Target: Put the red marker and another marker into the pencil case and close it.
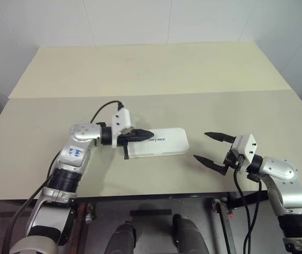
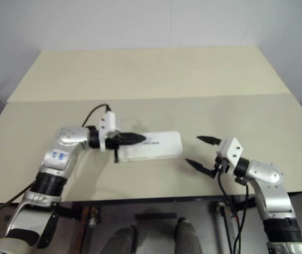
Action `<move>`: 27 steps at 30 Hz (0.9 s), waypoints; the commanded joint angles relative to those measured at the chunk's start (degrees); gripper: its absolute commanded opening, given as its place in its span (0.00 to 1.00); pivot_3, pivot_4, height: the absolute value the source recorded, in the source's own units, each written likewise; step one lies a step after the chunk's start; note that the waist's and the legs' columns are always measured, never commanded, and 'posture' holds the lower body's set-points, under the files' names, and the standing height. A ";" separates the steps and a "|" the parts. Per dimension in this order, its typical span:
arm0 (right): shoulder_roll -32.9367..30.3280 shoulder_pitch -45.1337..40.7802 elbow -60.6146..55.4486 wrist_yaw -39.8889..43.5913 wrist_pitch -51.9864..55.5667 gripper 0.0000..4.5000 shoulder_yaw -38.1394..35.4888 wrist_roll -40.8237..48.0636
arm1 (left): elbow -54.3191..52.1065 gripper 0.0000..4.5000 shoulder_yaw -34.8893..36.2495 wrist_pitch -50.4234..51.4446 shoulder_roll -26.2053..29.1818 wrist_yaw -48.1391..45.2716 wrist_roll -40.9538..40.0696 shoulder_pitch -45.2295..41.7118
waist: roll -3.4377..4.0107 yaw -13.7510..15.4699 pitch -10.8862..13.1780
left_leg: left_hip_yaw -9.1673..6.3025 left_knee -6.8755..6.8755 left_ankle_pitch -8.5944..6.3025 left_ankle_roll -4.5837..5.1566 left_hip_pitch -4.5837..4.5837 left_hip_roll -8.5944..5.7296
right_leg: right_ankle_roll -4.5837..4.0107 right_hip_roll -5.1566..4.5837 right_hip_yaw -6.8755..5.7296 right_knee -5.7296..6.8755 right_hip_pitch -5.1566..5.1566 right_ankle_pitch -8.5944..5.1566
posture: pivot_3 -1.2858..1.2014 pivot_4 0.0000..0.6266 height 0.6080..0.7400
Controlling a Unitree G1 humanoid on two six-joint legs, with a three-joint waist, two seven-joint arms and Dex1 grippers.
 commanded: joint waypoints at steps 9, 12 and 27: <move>-1.03 -6.16 1.41 3.51 0.26 1.00 0.13 1.19 | -12.20 0.84 13.58 -4.68 7.50 1.06 -7.50 17.10 | 0.00 -0.41 0.00 | 0.03 -0.02 0.00 0.00 0.00 0.01 | -0.02 0.00 0.02 -0.07 -0.02 0.00 | 0.52 0.24 1.00; -1.37 -7.42 3.23 4.63 0.13 1.00 -0.27 1.24 | -12.02 0.99 14.00 -5.67 7.95 1.41 -7.77 18.37 | -0.01 0.23 0.00 | 0.01 0.00 0.00 0.00 0.02 0.02 | -0.05 0.01 0.00 -0.08 -0.02 -0.02 | 0.52 0.24 1.00; -3.42 -12.57 13.22 6.98 -4.23 1.00 -1.76 0.16 | -8.29 0.99 14.56 -8.53 8.60 4.59 -6.11 19.46 | -0.01 -0.03 0.00 | 0.03 -0.01 0.01 -0.02 0.02 0.04 | -0.13 0.02 -0.01 -0.09 -0.03 0.03 | 0.52 0.24 1.00</move>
